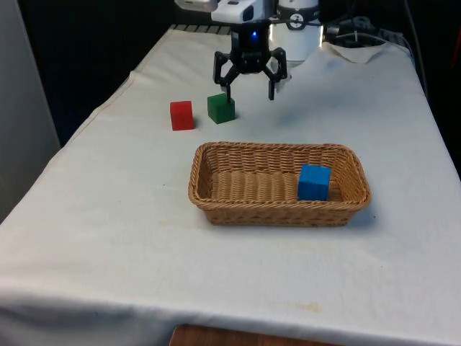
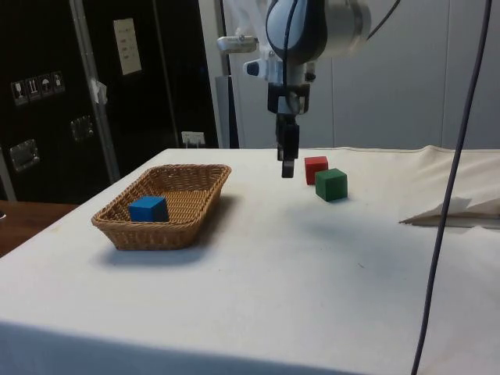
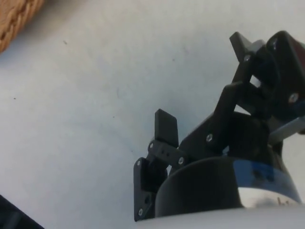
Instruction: Pick up exactly two blocks and place them into the basket.
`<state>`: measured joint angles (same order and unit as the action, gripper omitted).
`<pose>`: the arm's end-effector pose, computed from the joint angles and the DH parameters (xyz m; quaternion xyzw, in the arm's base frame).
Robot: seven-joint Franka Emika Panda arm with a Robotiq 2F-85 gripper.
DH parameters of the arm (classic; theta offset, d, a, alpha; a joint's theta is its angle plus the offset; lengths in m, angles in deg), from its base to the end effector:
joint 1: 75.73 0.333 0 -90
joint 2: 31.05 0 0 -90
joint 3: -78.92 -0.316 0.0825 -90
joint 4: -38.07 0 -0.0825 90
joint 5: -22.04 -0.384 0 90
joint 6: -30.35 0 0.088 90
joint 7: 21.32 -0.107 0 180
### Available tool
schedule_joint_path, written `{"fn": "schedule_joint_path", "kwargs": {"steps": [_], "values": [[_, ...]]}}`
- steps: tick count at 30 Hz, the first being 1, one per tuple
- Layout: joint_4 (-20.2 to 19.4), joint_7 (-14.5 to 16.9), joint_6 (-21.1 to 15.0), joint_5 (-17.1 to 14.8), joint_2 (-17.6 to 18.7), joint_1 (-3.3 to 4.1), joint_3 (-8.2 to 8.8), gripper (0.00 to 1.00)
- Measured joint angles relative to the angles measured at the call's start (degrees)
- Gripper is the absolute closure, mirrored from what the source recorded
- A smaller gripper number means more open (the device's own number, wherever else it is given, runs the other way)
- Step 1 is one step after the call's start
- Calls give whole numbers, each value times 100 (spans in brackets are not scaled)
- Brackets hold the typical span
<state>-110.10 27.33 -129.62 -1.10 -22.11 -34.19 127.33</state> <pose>0.4454 -0.0810 0.2329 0.9810 0.1833 0.0635 0.0093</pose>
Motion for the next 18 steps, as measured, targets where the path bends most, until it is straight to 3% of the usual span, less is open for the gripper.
{"fn": "schedule_joint_path", "kwargs": {"steps": [18], "values": [[-74,676,34,-29,464,-86,92,0]]}}
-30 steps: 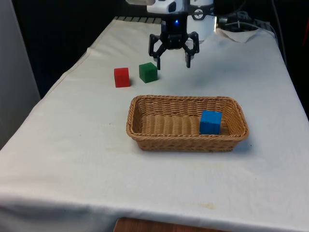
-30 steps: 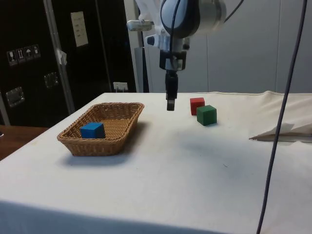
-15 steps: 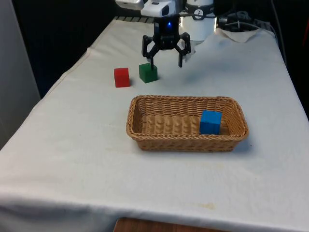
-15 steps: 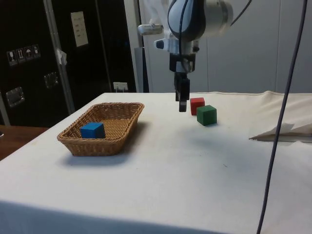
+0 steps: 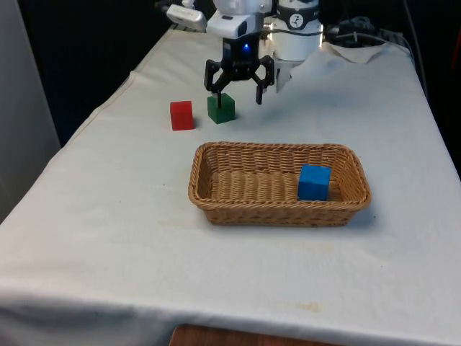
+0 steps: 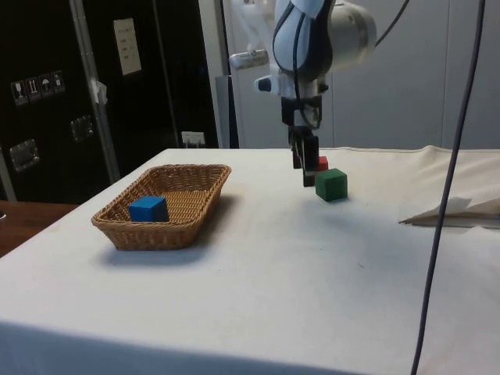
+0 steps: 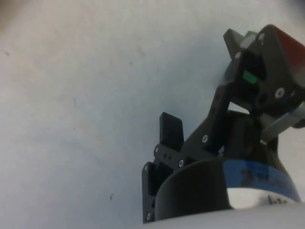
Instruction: Pick up exactly two blocks and place them into the basket.
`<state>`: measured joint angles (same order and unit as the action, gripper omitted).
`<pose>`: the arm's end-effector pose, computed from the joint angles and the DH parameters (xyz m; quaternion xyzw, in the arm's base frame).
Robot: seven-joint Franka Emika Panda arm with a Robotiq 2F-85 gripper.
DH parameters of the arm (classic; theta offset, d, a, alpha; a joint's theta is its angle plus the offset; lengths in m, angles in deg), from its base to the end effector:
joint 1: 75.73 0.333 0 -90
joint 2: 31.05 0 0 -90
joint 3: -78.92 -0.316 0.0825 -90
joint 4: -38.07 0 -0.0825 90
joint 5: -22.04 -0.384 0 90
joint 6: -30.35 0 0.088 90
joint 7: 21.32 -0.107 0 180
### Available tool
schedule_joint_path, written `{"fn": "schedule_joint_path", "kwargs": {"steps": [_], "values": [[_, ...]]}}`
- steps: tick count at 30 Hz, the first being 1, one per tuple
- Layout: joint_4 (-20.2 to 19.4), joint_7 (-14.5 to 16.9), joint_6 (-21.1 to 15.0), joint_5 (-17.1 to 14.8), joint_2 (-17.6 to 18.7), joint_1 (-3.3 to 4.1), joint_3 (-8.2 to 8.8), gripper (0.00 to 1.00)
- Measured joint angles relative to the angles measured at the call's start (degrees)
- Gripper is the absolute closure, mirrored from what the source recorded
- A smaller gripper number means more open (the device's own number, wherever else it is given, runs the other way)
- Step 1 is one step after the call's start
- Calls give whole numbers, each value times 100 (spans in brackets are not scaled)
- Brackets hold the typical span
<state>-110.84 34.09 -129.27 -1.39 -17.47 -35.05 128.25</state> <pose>0.4299 -0.1006 0.2074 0.9738 0.2247 0.0197 0.0288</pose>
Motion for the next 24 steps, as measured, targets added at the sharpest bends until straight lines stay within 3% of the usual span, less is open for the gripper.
{"fn": "schedule_joint_path", "kwargs": {"steps": [17,24], "values": [[0,659,-6,-57,441,-120,0,0],[6,699,-6,-97,447,-120,6,0]]}}
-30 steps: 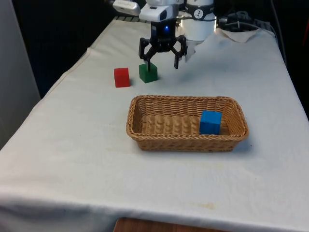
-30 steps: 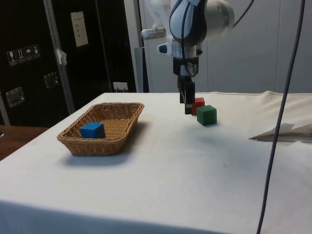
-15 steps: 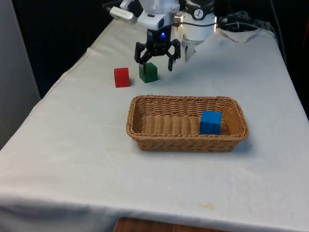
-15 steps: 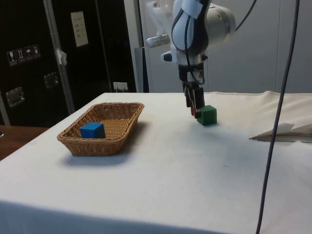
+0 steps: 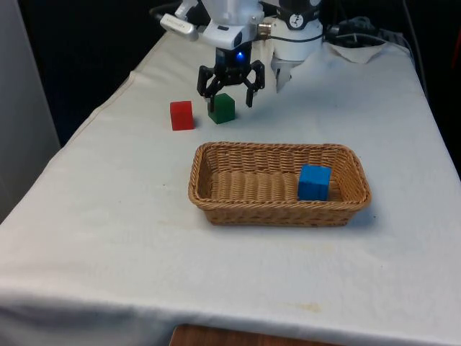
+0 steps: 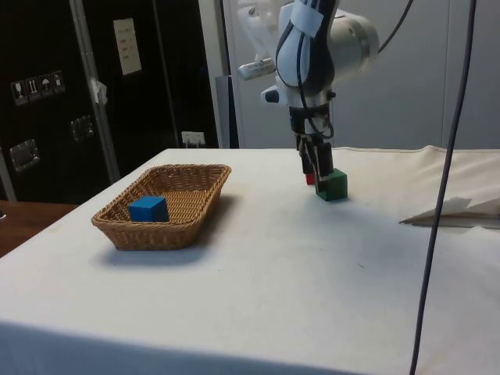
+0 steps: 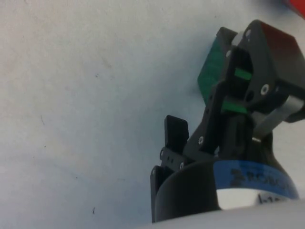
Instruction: Pick up exactly two blocks and place them into the basket.
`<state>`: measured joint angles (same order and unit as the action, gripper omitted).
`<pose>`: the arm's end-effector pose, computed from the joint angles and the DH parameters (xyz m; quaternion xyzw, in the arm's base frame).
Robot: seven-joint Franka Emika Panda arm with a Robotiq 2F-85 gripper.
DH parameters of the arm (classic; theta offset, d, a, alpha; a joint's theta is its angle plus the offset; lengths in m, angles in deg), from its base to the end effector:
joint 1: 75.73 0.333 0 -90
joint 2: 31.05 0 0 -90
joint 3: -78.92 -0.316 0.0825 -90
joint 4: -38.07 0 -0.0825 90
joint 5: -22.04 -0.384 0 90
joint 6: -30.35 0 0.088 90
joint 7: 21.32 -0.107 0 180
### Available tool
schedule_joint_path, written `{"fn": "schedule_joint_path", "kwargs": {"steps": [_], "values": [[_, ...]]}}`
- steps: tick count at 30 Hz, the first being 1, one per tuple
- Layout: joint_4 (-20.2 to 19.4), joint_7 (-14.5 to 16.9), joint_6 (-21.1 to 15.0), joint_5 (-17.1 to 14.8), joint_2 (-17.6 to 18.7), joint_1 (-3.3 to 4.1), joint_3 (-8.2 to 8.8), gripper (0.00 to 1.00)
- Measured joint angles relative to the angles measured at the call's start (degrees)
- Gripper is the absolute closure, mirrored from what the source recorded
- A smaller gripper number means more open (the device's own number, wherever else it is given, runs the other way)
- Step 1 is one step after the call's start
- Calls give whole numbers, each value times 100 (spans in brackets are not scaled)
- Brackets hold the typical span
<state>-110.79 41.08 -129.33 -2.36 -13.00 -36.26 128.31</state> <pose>0.4195 -0.1176 0.1880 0.9626 0.2667 -0.0148 0.0446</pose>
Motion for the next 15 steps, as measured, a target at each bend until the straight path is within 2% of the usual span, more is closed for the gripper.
{"fn": "schedule_joint_path", "kwargs": {"steps": [4,7,15], "values": [[-52,69,0,0,0,-11,57,0],[-132,281,-6,-17,0,-29,183,0],[-212,642,-6,-143,0,-52,309,0]]}}
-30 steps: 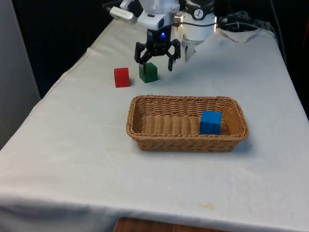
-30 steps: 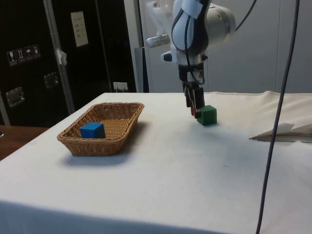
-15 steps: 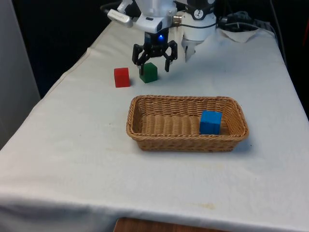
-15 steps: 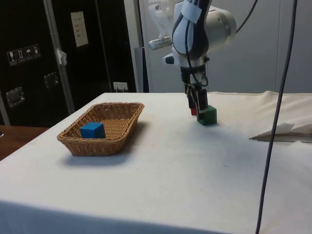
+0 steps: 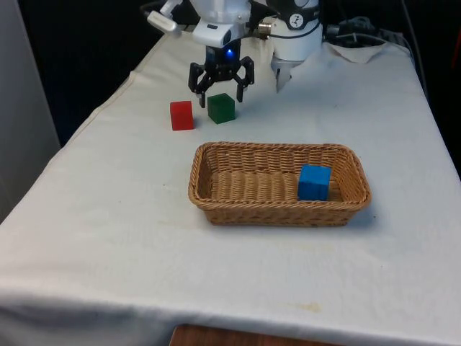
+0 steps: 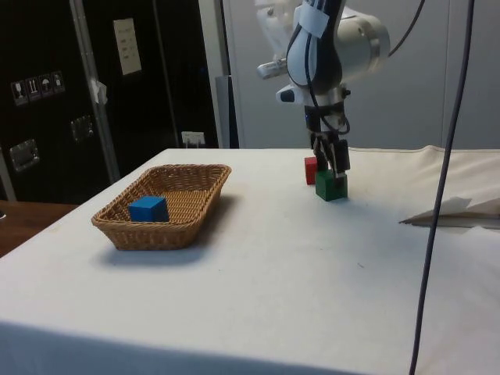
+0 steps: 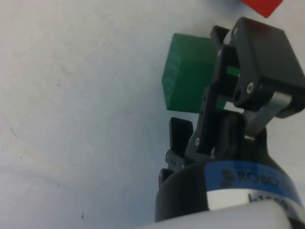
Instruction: Pick up exactly two blocks and place them into the basket.
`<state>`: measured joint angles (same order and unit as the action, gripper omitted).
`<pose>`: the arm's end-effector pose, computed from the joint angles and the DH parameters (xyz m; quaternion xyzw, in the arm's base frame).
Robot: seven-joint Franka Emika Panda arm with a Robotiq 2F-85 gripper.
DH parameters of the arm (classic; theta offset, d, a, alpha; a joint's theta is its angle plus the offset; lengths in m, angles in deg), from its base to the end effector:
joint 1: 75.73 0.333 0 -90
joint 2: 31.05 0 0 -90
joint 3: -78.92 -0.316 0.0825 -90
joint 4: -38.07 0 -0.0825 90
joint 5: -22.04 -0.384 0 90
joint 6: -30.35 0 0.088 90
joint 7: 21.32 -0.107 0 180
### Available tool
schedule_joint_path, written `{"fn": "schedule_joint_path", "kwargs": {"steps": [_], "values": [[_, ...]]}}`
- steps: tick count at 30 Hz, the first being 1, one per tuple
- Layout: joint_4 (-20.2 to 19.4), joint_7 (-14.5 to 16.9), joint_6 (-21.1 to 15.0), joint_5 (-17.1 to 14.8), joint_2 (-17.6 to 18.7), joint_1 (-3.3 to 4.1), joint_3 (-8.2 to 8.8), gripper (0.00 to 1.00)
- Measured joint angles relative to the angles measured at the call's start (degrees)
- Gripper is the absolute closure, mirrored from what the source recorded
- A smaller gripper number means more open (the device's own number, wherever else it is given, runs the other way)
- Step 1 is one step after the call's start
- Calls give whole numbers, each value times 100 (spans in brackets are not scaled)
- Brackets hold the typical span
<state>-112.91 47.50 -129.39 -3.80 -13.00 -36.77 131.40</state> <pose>0.3958 -0.1445 0.1841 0.9597 0.2766 -0.0273 0.0403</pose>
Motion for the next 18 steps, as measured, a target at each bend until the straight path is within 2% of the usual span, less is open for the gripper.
{"fn": "schedule_joint_path", "kwargs": {"steps": [10,11,12,14,15,18], "values": [[0,0,6,0,0,0,0,0],[0,0,6,0,0,0,0,4],[0,0,6,0,0,0,0,22],[0,0,6,0,0,0,0,45],[0,0,6,0,0,0,0,45],[0,0,6,0,0,0,0,79]]}}
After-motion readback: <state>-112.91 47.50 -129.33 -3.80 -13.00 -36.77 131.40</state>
